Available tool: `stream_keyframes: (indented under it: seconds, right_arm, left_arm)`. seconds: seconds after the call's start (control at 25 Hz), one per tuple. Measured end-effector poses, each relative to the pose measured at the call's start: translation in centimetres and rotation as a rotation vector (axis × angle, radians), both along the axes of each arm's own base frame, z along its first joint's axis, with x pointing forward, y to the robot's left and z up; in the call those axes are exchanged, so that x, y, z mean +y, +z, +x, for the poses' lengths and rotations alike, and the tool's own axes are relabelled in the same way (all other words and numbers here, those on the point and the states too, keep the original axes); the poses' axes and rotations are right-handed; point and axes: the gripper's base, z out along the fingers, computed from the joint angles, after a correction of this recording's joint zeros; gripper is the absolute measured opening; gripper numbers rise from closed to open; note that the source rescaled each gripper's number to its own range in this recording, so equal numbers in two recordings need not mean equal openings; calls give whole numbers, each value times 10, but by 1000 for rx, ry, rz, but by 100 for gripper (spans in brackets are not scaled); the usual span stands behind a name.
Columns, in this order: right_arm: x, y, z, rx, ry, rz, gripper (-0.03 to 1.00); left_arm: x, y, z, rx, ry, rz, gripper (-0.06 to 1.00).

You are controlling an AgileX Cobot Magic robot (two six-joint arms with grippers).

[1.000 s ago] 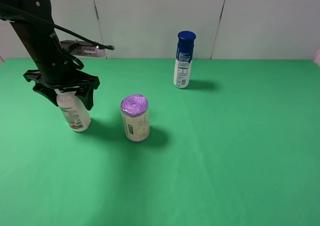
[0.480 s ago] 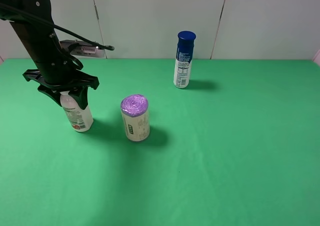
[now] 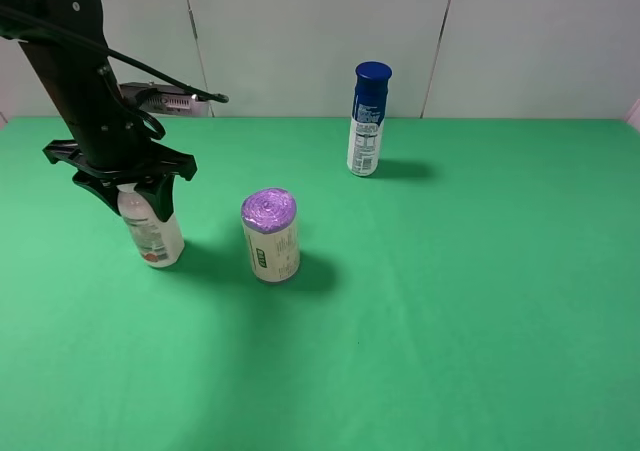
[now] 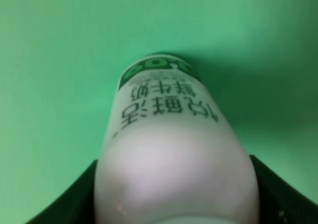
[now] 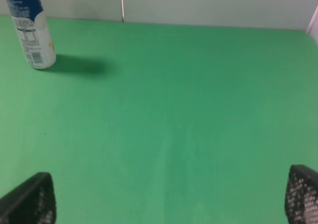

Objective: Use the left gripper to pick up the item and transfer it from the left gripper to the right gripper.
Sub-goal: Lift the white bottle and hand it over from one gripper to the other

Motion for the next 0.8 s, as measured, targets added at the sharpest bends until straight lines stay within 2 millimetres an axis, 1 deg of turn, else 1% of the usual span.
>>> stream_keyframes:
  seconds: [0.08,0.24,0.52,0.64,0.8]
  right_arm:
    - [0,0,0,0,0,0,100]
    - [0,0,0,0,0,0,100]
    - [0,0,0,0,0,0,100]
    - [0,0,0,0,0,0,100]
    - [0,0,0,0,0,0,100]
  left_arm:
    - [0,7,1,31,-5,15,1]
    - [-2,28,8,42,-12,21,1]
    - [-5,59,16,13,-18,11,1]
    - [-5,74,16,-32,-19,-3,1]
    - [-4,96,9,-86,-13,-44,1]
